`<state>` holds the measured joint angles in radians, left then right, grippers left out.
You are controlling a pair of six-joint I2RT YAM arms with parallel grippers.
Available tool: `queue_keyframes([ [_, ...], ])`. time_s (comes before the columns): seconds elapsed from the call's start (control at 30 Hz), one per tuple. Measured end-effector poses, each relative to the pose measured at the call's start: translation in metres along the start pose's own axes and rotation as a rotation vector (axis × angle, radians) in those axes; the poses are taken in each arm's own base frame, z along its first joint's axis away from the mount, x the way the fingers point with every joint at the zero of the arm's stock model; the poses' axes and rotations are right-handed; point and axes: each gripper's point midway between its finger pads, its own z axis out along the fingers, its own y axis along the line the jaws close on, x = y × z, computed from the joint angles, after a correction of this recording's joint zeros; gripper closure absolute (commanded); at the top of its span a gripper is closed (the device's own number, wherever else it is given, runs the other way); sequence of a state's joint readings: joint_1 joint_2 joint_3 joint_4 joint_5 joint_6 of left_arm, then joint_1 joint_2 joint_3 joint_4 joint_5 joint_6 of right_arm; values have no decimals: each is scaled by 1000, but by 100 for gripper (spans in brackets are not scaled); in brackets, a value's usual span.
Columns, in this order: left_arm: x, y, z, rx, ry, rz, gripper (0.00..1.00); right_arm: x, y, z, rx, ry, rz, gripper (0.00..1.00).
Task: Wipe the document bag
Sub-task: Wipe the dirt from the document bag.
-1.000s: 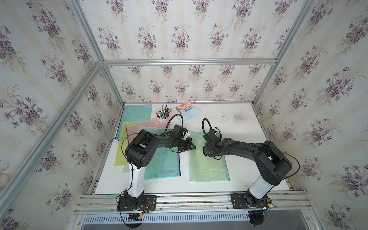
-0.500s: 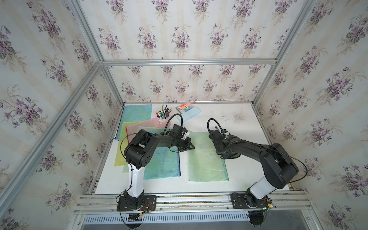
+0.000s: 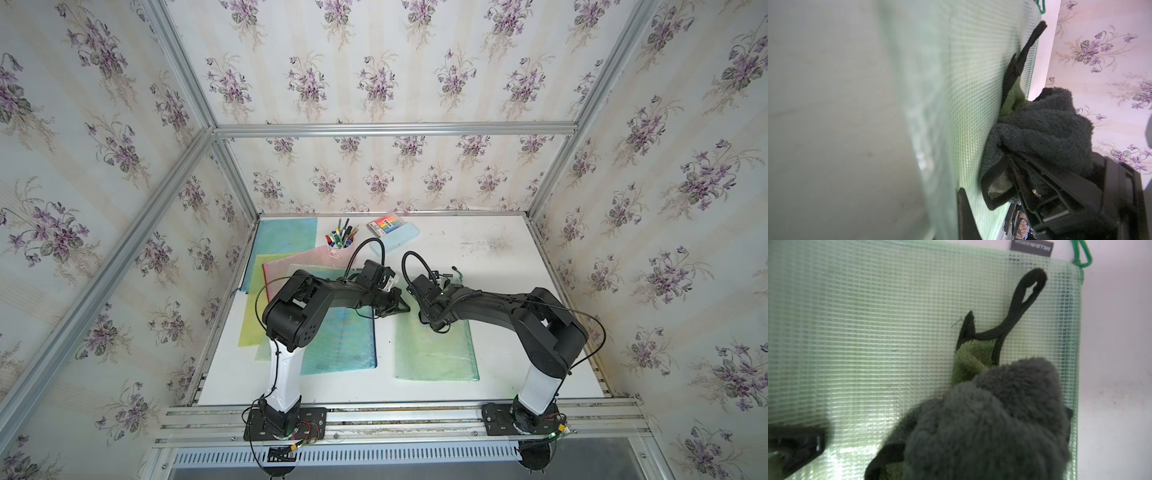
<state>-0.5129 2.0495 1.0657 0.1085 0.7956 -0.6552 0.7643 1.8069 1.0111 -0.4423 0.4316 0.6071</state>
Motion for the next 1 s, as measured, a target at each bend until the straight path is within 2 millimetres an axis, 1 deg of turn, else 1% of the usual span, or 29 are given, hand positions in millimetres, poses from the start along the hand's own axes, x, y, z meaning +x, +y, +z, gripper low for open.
queue_keyframes([
  [0.1,0,0,0,-1,-2,4,100,3,-12,6,51,-7,23,73],
  [0.2,0,1,0,1,-4,6,100,2,-36,10,126,-30,73,73],
  [0.27,0,1,-1,2,-4,7,100,2,-57,8,191,-43,113,72],
  [0.3,0,1,-1,3,-4,6,100,1,-62,6,205,-48,117,72],
  [0.37,1,1,-2,5,2,2,100,9,-76,-1,254,0,90,73],
  [0.4,1,1,-2,5,5,1,100,11,-78,-6,261,13,76,72],
  [0.43,2,1,-2,6,6,1,100,8,-75,-14,259,5,62,72],
  [0.47,2,1,-2,6,6,2,100,1,-64,-24,228,-20,43,72],
  [0.53,2,2,-2,5,6,1,100,-11,-31,-43,134,-67,2,72],
  [0.57,2,2,-3,5,7,1,100,-14,-13,-49,83,-80,-14,73],
  [0.6,3,2,-3,5,7,1,100,-15,2,-50,43,-77,-35,73],
  [0.63,3,1,-3,4,7,0,100,-13,12,-46,22,-69,-39,73],
  [0.67,3,1,-3,4,7,0,100,-8,18,-37,13,-48,-47,73],
  [0.73,3,1,-3,4,7,0,100,12,18,-16,39,16,-74,73],
  [0.8,4,2,-4,-2,3,-1,100,19,12,-5,61,26,-58,73],
  [0.93,5,3,-5,-3,0,0,100,20,0,3,0,17,87,72],
  [1.0,5,3,-6,1,0,2,100,15,-15,8,16,-2,177,72],
])
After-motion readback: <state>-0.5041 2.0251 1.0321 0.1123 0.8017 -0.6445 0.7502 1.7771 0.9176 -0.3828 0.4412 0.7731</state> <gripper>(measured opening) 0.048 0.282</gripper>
